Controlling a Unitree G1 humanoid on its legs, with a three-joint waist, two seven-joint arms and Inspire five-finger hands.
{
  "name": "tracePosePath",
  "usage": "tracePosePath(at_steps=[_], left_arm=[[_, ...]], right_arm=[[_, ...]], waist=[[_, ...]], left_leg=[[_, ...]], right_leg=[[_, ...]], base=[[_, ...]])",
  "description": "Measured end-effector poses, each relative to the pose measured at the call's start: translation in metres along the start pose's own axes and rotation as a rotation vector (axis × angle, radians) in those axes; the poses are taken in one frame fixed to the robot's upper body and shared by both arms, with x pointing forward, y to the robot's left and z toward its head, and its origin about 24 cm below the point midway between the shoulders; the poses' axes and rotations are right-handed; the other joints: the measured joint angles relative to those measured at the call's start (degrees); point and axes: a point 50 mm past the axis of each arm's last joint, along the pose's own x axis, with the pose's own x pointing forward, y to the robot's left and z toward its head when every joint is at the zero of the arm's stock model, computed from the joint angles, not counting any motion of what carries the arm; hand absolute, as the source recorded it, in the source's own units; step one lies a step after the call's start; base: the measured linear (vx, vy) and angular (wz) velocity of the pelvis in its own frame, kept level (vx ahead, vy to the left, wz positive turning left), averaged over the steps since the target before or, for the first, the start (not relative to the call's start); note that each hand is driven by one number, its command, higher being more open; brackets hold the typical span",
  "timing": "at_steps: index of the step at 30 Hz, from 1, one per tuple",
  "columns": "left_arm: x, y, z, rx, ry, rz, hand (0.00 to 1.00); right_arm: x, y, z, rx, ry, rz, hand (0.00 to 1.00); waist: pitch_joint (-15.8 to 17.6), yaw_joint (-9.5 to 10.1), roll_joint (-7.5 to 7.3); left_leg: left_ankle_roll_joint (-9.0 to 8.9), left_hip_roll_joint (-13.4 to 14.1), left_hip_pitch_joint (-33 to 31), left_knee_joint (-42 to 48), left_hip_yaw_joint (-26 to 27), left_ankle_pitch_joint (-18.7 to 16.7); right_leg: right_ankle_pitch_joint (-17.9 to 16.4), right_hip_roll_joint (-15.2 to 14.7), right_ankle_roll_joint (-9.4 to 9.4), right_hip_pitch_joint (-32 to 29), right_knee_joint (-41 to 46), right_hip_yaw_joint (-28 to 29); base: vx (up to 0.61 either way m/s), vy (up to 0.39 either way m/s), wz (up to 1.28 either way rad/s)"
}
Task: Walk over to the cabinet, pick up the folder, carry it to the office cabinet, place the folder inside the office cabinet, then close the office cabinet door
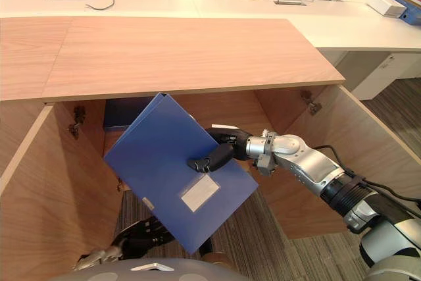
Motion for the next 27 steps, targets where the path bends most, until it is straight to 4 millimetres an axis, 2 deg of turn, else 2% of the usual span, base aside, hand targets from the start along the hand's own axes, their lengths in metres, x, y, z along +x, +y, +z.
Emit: tracePosePath(at_steps=[2, 4, 7, 10, 12, 13, 15, 18, 20, 21, 23, 27], left_arm=[[-0.008, 0.018, -0.004, 0.015, 0.031, 0.124, 1.00], [-0.011, 0.023, -0.007, 0.016, 0.044, 0.176, 1.00], [-0.013, 0.024, -0.014, -0.013, 0.056, 0.215, 1.00], [-0.011, 0.016, -0.023, -0.044, 0.072, 0.211, 1.00], [-0.010, 0.015, -0.023, -0.055, 0.068, 0.231, 1.00], [-0.010, 0.015, -0.024, -0.060, 0.067, 0.235, 1.00], [-0.009, 0.012, -0.025, -0.081, 0.064, 0.255, 1.00], [-0.008, 0.010, -0.026, -0.108, 0.054, 0.279, 1.00], [-0.008, 0.013, -0.025, -0.148, 0.037, 0.312, 1.00], [-0.008, 0.013, -0.024, -0.157, 0.034, 0.320, 1.00], [-0.008, 0.011, -0.025, -0.197, 0.019, 0.338, 1.00], [-0.008, 0.009, -0.029, -0.222, 0.025, 0.360, 1.00]], right_arm=[[-0.003, 0.006, -0.006, -0.045, 0.032, 0.026, 0.00], [-0.006, 0.008, -0.022, -0.063, 0.101, 0.010, 0.00], [-0.006, 0.001, -0.056, -0.005, 0.182, -0.099, 0.00], [-0.004, -0.010, -0.091, 0.040, 0.288, -0.251, 0.00], [-0.005, -0.016, -0.122, 0.165, 0.350, -0.414, 0.00], [-0.005, -0.016, -0.126, 0.188, 0.353, -0.438, 0.00], [-0.010, -0.018, -0.152, 0.403, 0.338, -0.675, 0.00], [-0.010, -0.017, -0.168, 0.647, 0.284, -0.883, 0.00], [-0.008, -0.015, -0.176, 0.890, 0.194, -1.044, 0.00], [-0.009, -0.014, -0.178, 0.959, 0.161, -1.085, 0.00], [-0.006, -0.012, -0.180, 1.238, -0.038, -1.219, 0.00], [0.001, -0.016, -0.174, 1.507, -0.311, -1.323, 0.00]], waist=[[0.37, 0.42, 0.54], [0.63, 1.60, 0.96], [0.67, 2.29, 1.01], [0.65, 3.24, 1.08], [0.77, 3.80, 1.53], [0.75, 3.86, 1.64], [1.10, 4.61, 2.61], [1.14, 4.74, 3.51], [1.30, 4.72, 3.97], [1.40, 4.75, 4.12], [1.79, 4.66, 4.82], [2.04, 4.75, 5.41]], left_leg=[[-0.09, 0.14, 0.00, 0.16, -0.04, 0.03], [-0.11, 0.14, -0.04, 0.50, -0.08, 0.04], [-0.10, 0.01, -1.06, 1.20, -1.14, 0.05], [-0.11, -0.35, -1.66, 1.81, -1.79, 0.05], [-0.24, -0.44, -2.13, 2.12, -2.68, 0.17], [-0.26, -0.44, -2.16, 2.12, -2.74, 0.18], [-0.27, -0.45, -2.28, 2.13, -3.26, 0.19], [-0.26, -0.43, -2.46, 2.18, -3.59, 0.17], [-0.26, -0.35, -2.17, 2.17, -4.18, 0.14], [-0.25, -0.32, -1.91, 2.11, -4.42, 0.12], [-0.15, -0.33, -1.31, 2.03, -5.62, 0.08], [0.36, -0.73, -1.42, 1.70, -7.33, 0.43]], right_leg=[[-0.02, 0.12, 0.02, 0.13, 0.00, -0.20], [-0.05, 0.09, 0.03, 0.18, -0.01, -0.33], [-0.53, -0.43, 0.24, 0.08, -0.01, -1.87], [-1.92, -1.06, 0.69, 0.18, -0.01, -3.10], [-2.10, -1.09, 0.51, 0.07, -0.02, -4.03], [-2.12, -1.09, 0.48, 0.08, -0.02, -4.13], [-2.27, -1.12, 0.26, 0.17, -0.02, -4.84], [-2.28, -1.19, 0.23, 0.15, -0.01, -5.51], [-2.24, -1.18, 0.19, 0.71, -0.01, -7.02], [-2.24, -1.18, 0.18, 1.10, -0.01, -7.51], [-2.24, -1.49, 0.16, 2.30, -0.04, -10.46], [-2.50, -2.31, -0.19, 3.10, -0.38, -14.76]], base=[[-0.06, -0.058, -0.01], [-0.06, -0.049, 0.02], [-0.06, -0.047, 0.15], [-0.06, -0.058, 0.14], [-0.05, -0.062, 0.19], [-0.04, -0.050, 0.10], [-0.03, -0.035, 0.10], [-0.03, -0.033, 0.07], [-0.02, -0.033, 0.11], [-0.02, -0.025, 0.22], [-0.03, -0.020, 0.24], [-0.05, -0.011, 0.26]])
